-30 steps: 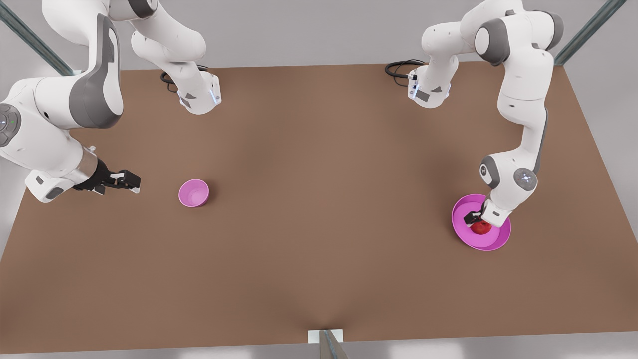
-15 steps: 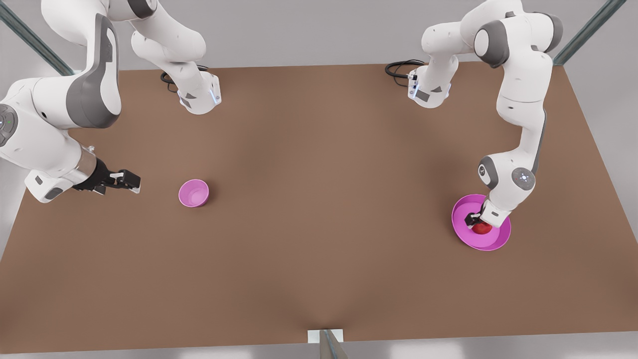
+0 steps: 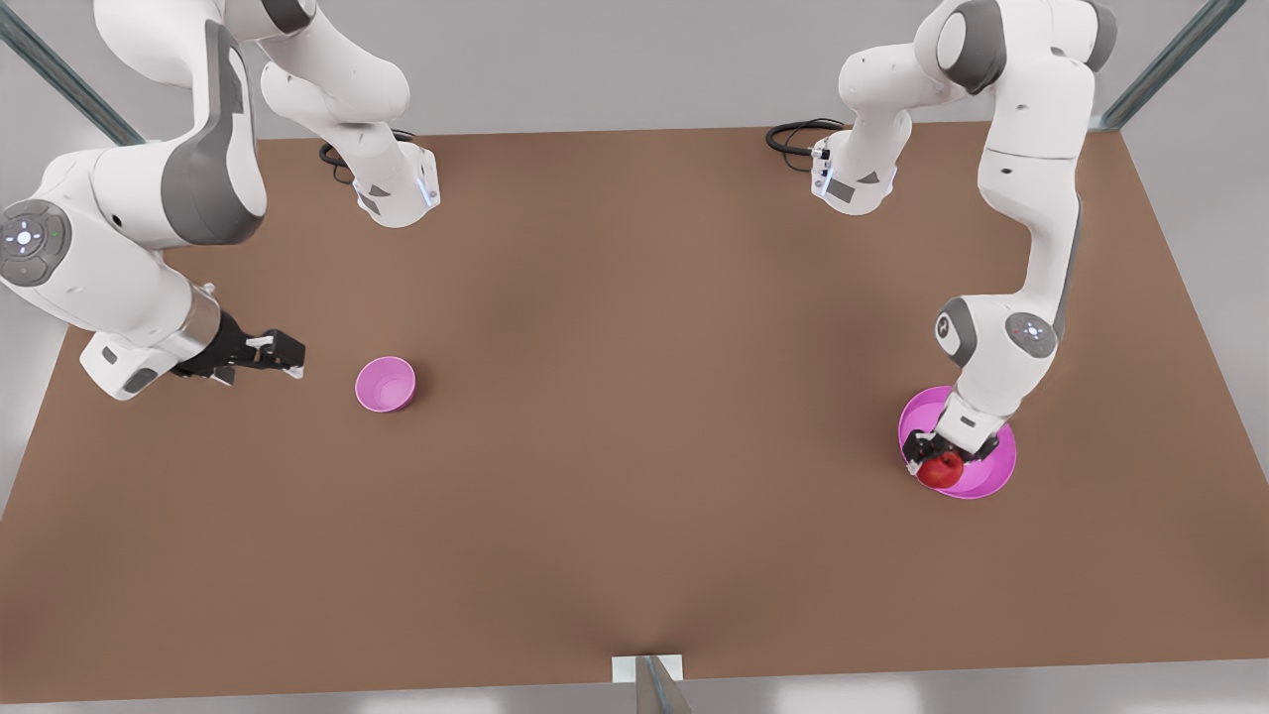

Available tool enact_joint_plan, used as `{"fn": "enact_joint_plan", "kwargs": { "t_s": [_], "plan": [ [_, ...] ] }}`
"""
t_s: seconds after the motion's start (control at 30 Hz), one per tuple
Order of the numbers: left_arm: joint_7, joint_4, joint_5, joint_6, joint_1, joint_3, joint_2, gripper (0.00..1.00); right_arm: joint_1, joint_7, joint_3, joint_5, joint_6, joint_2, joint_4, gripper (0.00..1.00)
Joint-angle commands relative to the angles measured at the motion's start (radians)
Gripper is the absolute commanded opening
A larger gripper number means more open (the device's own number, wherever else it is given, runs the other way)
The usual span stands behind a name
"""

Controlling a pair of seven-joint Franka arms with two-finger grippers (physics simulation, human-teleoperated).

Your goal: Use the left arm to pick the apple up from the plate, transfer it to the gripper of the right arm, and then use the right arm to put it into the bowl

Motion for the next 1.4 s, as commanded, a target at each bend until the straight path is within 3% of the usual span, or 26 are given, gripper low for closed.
{"fn": "enact_joint_plan", "kwargs": {
  "t_s": [0.0, 0.07, 0.2, 0.4, 0.5, 0.67, 0.83, 0.97, 1.07, 1.27, 1.37],
  "plan": [
    [0.008, 0.019, -0.08, -0.003, -0.001, -0.09, -0.002, 0.76, 0.0, 0.01, 0.002, 0.001, -0.007, -0.002, 0.001, 1.0],
    [0.007, 0.045, -0.191, -0.025, 0.002, -0.207, 0.004, 0.75, 0.0, 0.009, 0.009, 0.021, -0.007, 0.0, -0.003, 1.0],
    [0.149, 0.129, -0.215, -0.029, -0.006, -0.319, 0.052, 0.75, -0.017, 0.01, 0.006, 0.217, 0.006, 0.035, 0.002, 1.0],
    [0.684, 0.391, -0.355, -0.027, 0.046, -0.61, 0.264, 0.75, -0.024, 0.203, -0.008, 0.783, 0.016, 0.466, 0.425, 1.0],
    [0.829, 0.54, -0.353, -0.027, -0.001, -0.73, 0.403, 0.72, -0.038, 0.216, -0.011, 1.043, 0.064, 0.575, 0.448, 1.0],
    [0.95, 0.695, -0.35, -0.006, -0.105, -0.733, 0.497, 0.73, -0.034, 0.053, -0.005, 1.169, 0.084, 0.595, 0.373, 1.0],
    [1.272, 0.729, -0.355, 0.036, -0.099, -0.903, 0.613, 0.74, -0.021, -0.042, 0.014, 1.169, 0.112, 0.592, 0.287, 1.0],
    [1.353, 0.729, -0.353, 0.037, -0.109, -0.945, 0.643, 0.74, 0.005, -0.05, 0.028, 1.193, 0.131, 0.598, 0.287, 1.0],
    [1.356, 0.755, -0.353, 0.054, -0.127, -0.951, 0.67, 0.74, 0.025, -0.117, 0.035, 1.192, 0.178, 0.569, 0.194, 1.0],
    [1.356, 0.766, -0.353, 0.054, -0.138, -0.96, 0.692, 0.75, -0.023, -0.241, 0.14, 1.201, 0.234, 0.558, 0.094, 1.0],
    [1.356, 0.766, -0.363, 0.054, -0.139, -0.96, 0.692, 0.76, -0.021, -0.249, 0.166, 1.301, 0.263, 0.56, 0.07, 1.0]
  ]
}}
